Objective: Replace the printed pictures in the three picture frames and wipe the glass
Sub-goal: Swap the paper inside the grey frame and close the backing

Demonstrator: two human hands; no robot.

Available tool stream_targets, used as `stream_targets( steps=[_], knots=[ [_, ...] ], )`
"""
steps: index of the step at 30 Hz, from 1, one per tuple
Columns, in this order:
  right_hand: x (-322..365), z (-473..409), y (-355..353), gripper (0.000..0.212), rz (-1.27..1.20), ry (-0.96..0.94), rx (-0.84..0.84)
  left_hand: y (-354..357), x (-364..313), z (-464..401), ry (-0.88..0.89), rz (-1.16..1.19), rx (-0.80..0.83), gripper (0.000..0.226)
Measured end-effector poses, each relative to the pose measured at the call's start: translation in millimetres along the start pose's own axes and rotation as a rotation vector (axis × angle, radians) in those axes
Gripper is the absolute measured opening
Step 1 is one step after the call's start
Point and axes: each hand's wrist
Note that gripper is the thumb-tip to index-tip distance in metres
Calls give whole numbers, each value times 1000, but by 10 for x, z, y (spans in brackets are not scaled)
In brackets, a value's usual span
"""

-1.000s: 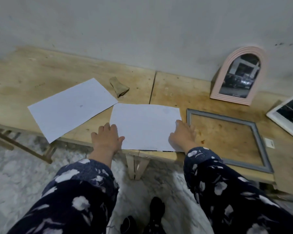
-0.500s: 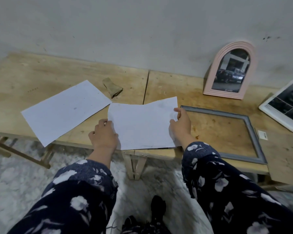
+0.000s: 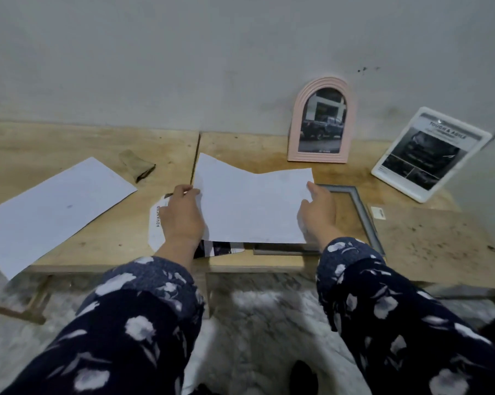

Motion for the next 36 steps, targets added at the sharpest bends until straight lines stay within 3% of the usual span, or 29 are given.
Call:
stream_targets(
  steps=[5, 10, 14, 21, 29, 36],
  knots=[
    [-438, -247, -495, 49, 105, 8, 47, 367, -467, 127, 19, -11, 20, 43],
    [-951, -521, -892, 52, 336, -19, 176, 743, -928, 362, -75, -56, 106, 41],
    [-1299, -575, -1001, 58, 446, -47, 326, 942, -1120, 497, -188, -110, 194, 42],
    [-1551, -551, -970, 63, 634, -118, 467, 1071, -1189, 614, -139, -276, 345, 21],
    [-1573, -545, -939, 57, 722, -168, 528, 1224, -1228, 706, -113, -330, 448, 61],
    [-1524, -587, -983, 64, 849, -210, 602, 1222, -1274, 656, -115, -398, 373, 48]
  ],
)
Point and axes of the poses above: each hand's wrist, its own z-axis away from the middle knuckle, its own y-axis out of the palm, x = y × z, and after that the axes turned 6 degrees about -y, right-handed
